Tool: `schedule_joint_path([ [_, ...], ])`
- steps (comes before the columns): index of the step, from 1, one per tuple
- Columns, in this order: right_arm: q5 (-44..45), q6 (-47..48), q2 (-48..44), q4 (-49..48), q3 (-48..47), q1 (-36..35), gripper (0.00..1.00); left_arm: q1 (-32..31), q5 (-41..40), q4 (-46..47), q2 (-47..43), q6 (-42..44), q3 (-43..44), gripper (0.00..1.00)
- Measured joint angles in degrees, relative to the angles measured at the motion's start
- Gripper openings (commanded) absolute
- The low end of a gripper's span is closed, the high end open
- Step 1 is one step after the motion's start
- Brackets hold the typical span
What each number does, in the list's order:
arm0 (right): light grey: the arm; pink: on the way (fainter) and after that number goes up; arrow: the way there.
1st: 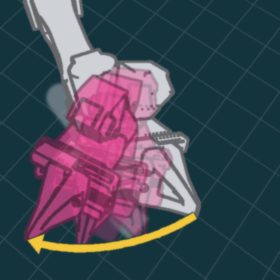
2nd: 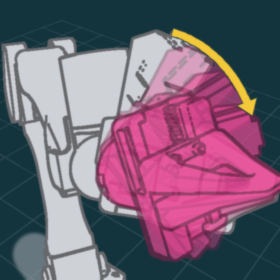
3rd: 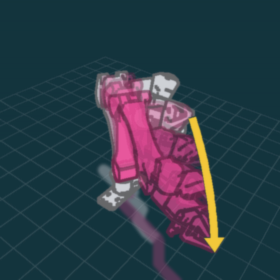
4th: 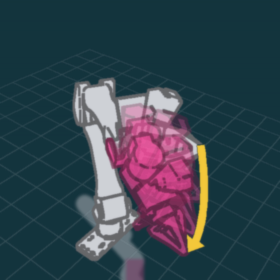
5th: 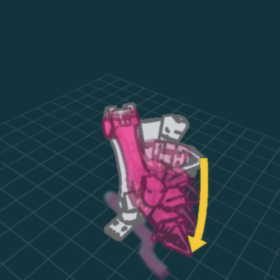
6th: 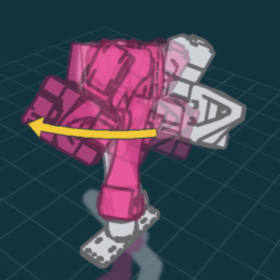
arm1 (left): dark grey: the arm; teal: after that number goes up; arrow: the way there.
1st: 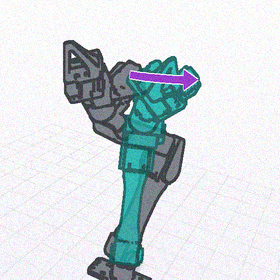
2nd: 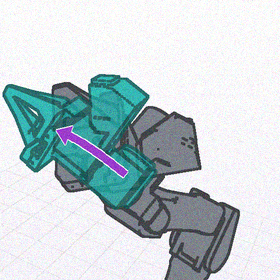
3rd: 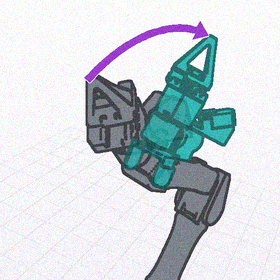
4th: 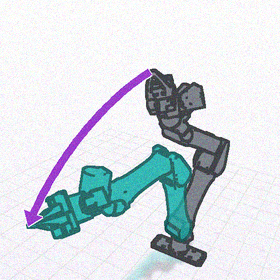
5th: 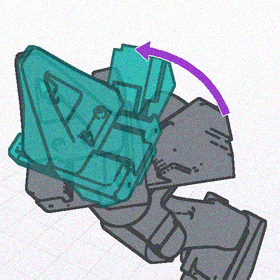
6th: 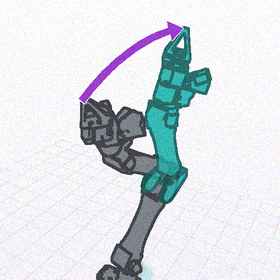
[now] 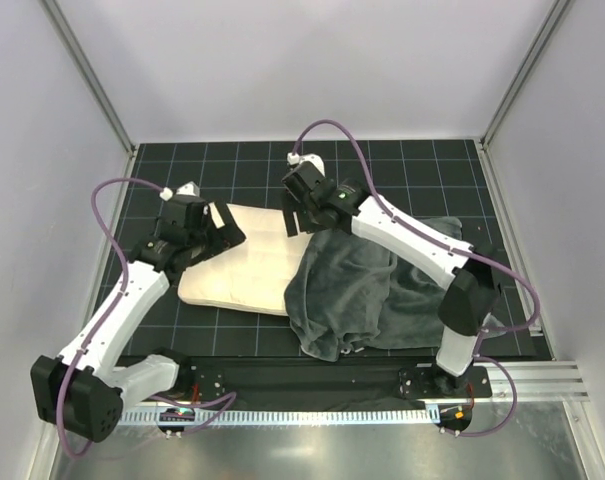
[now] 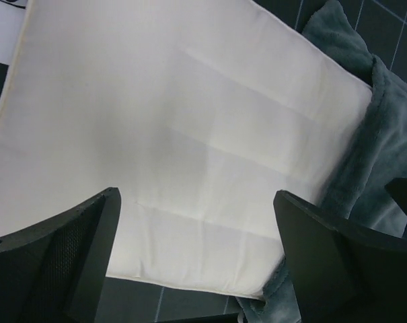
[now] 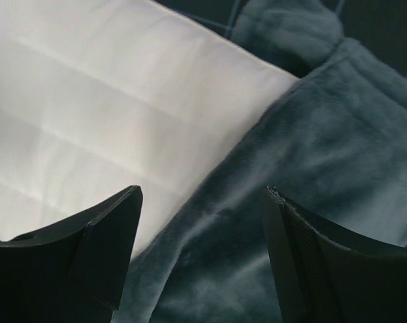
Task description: Put the pillow into the pillowcase
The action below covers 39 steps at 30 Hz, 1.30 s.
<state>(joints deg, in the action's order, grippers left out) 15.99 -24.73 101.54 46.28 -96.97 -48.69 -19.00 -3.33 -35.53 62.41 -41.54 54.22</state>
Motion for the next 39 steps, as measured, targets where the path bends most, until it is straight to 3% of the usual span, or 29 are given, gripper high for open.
schedule_joint_path([
  [6,11.21,-0.79,8.68,8.37,-9.27,2.34,0.78,3.39,-2.19,-2.05,4.31,-0.11,3.96,1.00],
  [13,19.45,-0.90,19.02,14.27,-13.53,7.04,0.72,21.92,0.94,0.74,16.59,-0.31,6.23,0.99],
  [14,20.06,-0.87,20.26,14.75,-13.79,7.63,0.67,23.37,1.18,1.64,17.94,-0.46,5.66,1.00],
  [15,20.48,-0.85,21.46,15.28,-14.08,8.17,0.46,23.98,1.66,2.45,19.63,-0.55,4.98,1.00],
  [19,20.90,-0.46,23.12,15.41,-14.67,9.07,0.07,23.63,4.63,4.61,24.70,-0.68,4.63,0.97],
  [31,10.36,5.35,20.72,5.64,-14.99,7.96,0.04,22.73,18.43,18.43,37.29,-0.55,4.90,0.87],
  [39,-3.04,6.88,20.85,4.00,-19.47,6.56,0.04,14.80,18.12,25.07,36.85,-0.35,4.59,0.86],
])
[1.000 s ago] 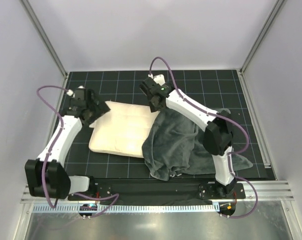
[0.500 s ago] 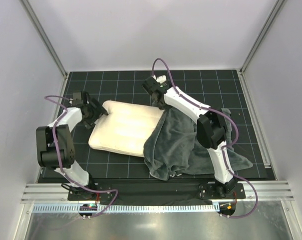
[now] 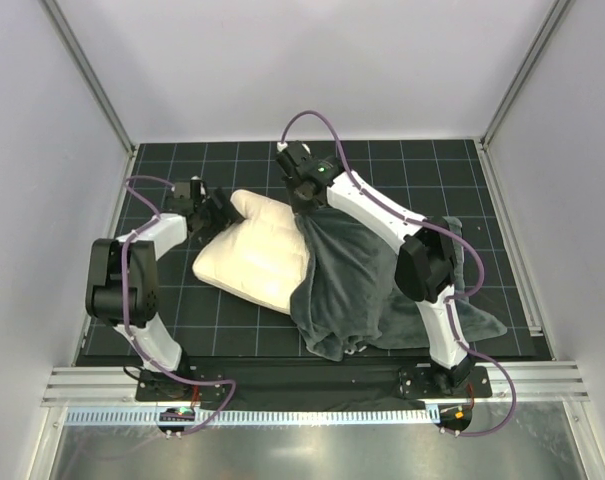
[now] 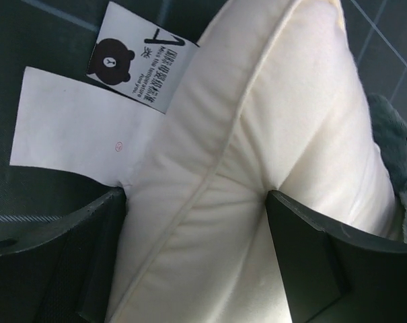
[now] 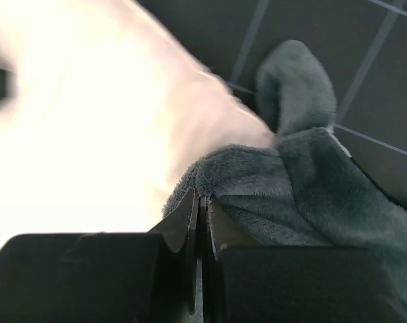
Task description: Put the pillow into the pillowcase
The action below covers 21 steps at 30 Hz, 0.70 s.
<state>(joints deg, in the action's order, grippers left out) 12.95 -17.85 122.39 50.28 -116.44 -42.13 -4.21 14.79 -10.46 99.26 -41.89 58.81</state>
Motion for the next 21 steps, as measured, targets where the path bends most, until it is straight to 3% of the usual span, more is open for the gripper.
schedule_joint_path([
  [8,-12.72,-1.01,0.00,-1.77,-4.28,-0.26,0.04,-4.11,-1.33,-4.52,-14.49,-0.94,-5.31,0.88],
  [17,-14.88,-3.58,-3.21,-2.95,-2.86,4.35,0.05,-5.25,-6.54,-17.03,-37.51,-2.16,-6.38,0.93],
  [19,-14.36,-3.52,-3.28,-2.86,-2.58,6.40,0.11,-5.57,-7.19,-17.44,-41.68,-2.84,-7.82,0.95],
  [20,-13.46,-3.45,-3.19,-2.58,-2.58,7.19,0.24,-5.64,-7.56,-17.57,-43.54,-3.10,-8.87,0.96],
  [21,-12.44,-3.26,-3.15,-2.19,-2.58,7.74,0.30,-5.73,-7.98,-17.59,-44.94,-3.32,-10.08,0.98],
])
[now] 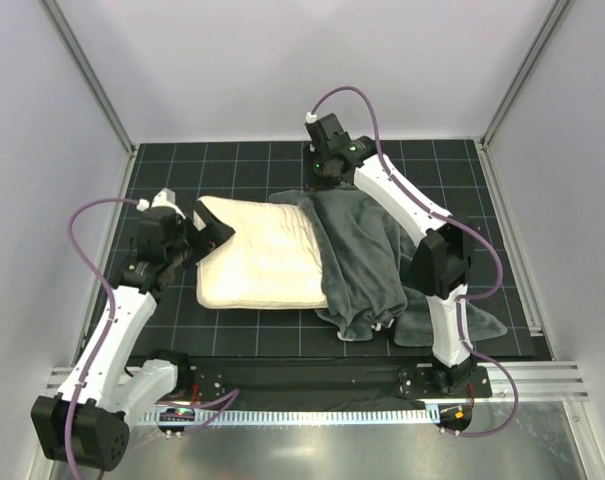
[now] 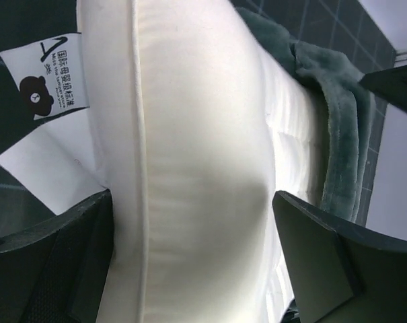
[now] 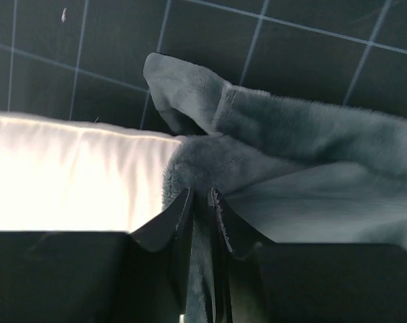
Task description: Put the pillow into the pillowcase
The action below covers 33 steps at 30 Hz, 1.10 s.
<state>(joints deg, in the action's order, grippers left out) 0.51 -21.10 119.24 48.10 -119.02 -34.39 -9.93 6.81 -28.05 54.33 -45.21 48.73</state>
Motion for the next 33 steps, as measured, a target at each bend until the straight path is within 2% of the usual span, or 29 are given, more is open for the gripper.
schedule_joint_path([
  [5,3.37,1.03,-0.20,-0.76,1.05,-0.68,0.57,-0.09,-2.16,-0.20,0.87,-0.74,-5.95,1.00],
  [6,4.11,1.57,-0.28,-0.85,1.70,-0.92,0.65,-0.09,-2.54,-0.17,1.97,-0.85,-6.86,1.00],
  [9,5.90,2.95,-0.26,-0.63,2.60,-2.58,0.72,-0.09,-2.91,0.28,4.81,-1.14,-9.60,1.00],
  [13,9.73,4.90,0.20,0.02,1.95,-4.68,0.72,-0.09,-2.95,1.99,6.73,-1.84,-12.13,0.99],
  [14,10.93,5.27,0.87,0.61,1.11,-5.22,0.73,-0.09,-2.95,2.71,7.06,-2.08,-12.63,0.97],
  [15,12.07,5.66,1.75,0.96,0.24,-5.62,0.72,-0.09,-2.95,3.41,7.21,-2.23,-13.07,0.87],
  [17,14.40,6.25,3.85,1.25,-1.33,-6.40,0.69,-0.07,-2.95,4.79,7.34,-2.54,-13.94,0.74],
  [18,15.34,6.36,4.90,1.27,-1.66,-6.67,0.68,-0.09,-2.97,5.55,7.34,-2.58,-14.40,0.62],
  [20,16.61,6.47,6.80,1.60,-1.68,-6.91,0.67,-0.09,-2.78,6.73,7.34,-2.67,-15.15,0.51],
  [21,17.16,6.47,7.91,1.81,-1.68,-6.91,0.66,-0.11,-2.64,7.30,7.32,-2.64,-15.37,0.39],
  [23,18.14,6.47,9.90,1.92,-1.33,-6.91,0.62,-0.15,-2.25,8.24,7.32,-2.84,-15.45,0.25],
  [25,18.97,6.45,11.43,2.36,-0.96,-6.91,0.46,-0.20,-1.79,9.01,7.15,-2.73,-15.45,0.15],
  [26,19.17,6.29,12.04,2.29,-0.96,-6.91,0.25,-0.24,-1.51,9.27,6.93,-2.80,-15.45,0.04],
  [27,19.26,6.49,12.33,2.23,-0.98,-6.91,0.16,-0.31,-1.33,9.38,6.67,-2.93,-15.45,0.00],
  [29,18.73,6.16,12.44,2.36,-1.46,-7.13,0.04,-0.48,-0.96,9.40,5.77,-2.54,-15.45,0.00],
  [33,15.76,6.43,12.37,2.03,-2.95,-7.91,0.04,-0.46,0.04,8.63,2.78,-2.32,-15.45,0.00],
])
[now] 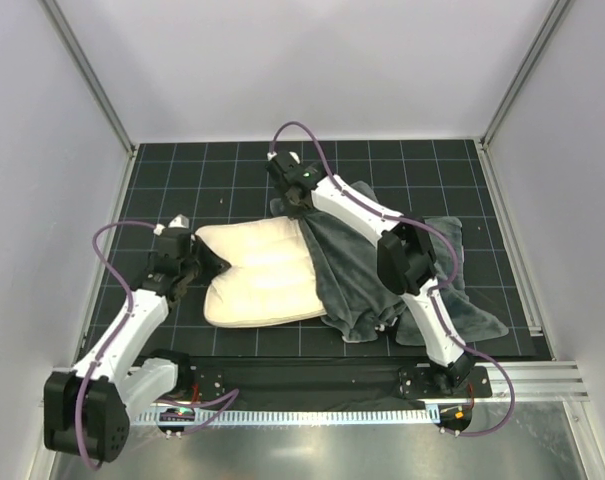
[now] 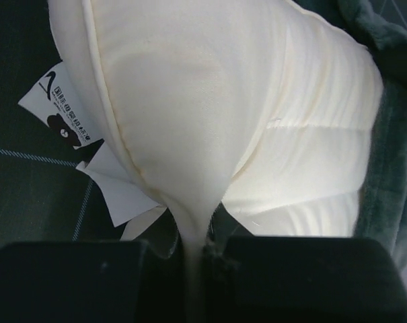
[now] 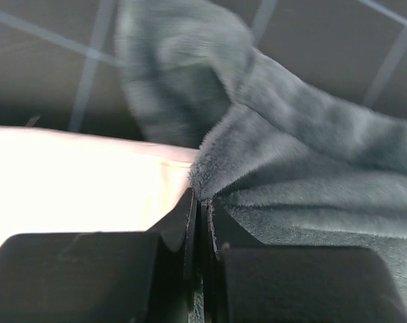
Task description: Put the pillow into the pillowcase
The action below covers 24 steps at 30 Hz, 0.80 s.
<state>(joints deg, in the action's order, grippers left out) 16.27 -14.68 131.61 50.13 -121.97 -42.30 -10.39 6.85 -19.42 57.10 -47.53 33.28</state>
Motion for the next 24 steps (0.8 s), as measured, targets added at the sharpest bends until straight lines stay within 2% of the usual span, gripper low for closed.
schedule_joint_path([
  [6,-9.01,0.31,-0.26,0.74,-3.85,-3.30,0.04,0.00,1.99,-4.68,-9.49,0.46,1.29,0.00],
  [11,-18.56,-1.77,-5.09,0.50,-5.44,-4.57,0.04,0.07,1.73,-12.04,-13.92,1.79,10.80,0.00],
  [16,-24.96,-5.09,-12.57,-1.33,-5.53,-4.24,0.04,0.35,1.20,-13.64,-14.91,2.99,17.97,0.00],
  [18,-26.64,-6.01,-15.06,-1.73,-5.53,-4.24,0.15,0.39,0.74,-14.25,-15.19,3.08,19.10,0.00],
  [20,-27.82,-7.02,-17.03,-2.21,-5.53,-4.24,0.35,0.39,0.13,-15.47,-15.37,3.10,20.22,0.00],
  [21,-29.00,-7.58,-17.73,-2.75,-5.53,-4.24,0.47,0.39,-0.20,-15.96,-15.39,3.08,20.76,0.00],
  [24,-32.33,-8.63,-18.51,-4.87,-5.55,-4.85,0.56,0.17,0.13,-17.46,-14.93,2.84,22.34,0.00],
])
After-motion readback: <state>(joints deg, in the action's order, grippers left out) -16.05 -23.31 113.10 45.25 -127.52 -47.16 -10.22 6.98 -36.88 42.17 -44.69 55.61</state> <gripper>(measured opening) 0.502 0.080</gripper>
